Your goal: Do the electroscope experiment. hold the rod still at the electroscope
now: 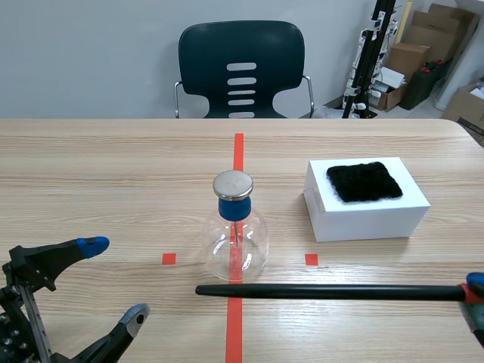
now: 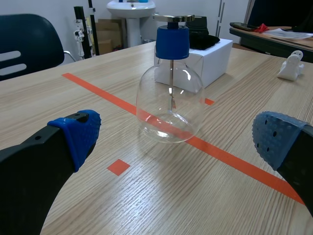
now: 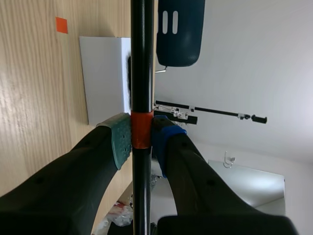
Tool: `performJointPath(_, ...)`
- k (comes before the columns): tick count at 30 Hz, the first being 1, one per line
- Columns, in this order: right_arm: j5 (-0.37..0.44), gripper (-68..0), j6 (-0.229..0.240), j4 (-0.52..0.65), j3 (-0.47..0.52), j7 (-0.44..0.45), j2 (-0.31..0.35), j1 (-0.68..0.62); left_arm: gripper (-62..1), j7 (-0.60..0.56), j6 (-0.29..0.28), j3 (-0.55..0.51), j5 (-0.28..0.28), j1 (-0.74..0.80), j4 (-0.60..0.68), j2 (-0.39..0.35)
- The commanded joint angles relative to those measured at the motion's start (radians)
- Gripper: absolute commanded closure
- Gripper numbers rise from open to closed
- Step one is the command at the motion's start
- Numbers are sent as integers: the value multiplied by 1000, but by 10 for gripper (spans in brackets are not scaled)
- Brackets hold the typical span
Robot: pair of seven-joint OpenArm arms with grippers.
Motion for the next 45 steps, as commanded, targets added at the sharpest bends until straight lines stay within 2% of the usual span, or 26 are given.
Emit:
performJointPath(1,10,-2,-38,-10,-5,3,10,5,-623,-14,-2,-6,-6,-5,19,-3)
performJointPath(6,7,-2,-60,-59,-24,3,10,15,-623,-14,-2,-6,-6,-5,19,-3)
performJointPath(10,11,-2,-60,-75,-24,3,10,21,-623,-14,-2,-6,-6,-5,19,-3)
performJointPath(45,30,-2,-60,-75,-24,3,10,23,-623,-14,-2,-6,-6,-5,19,-3)
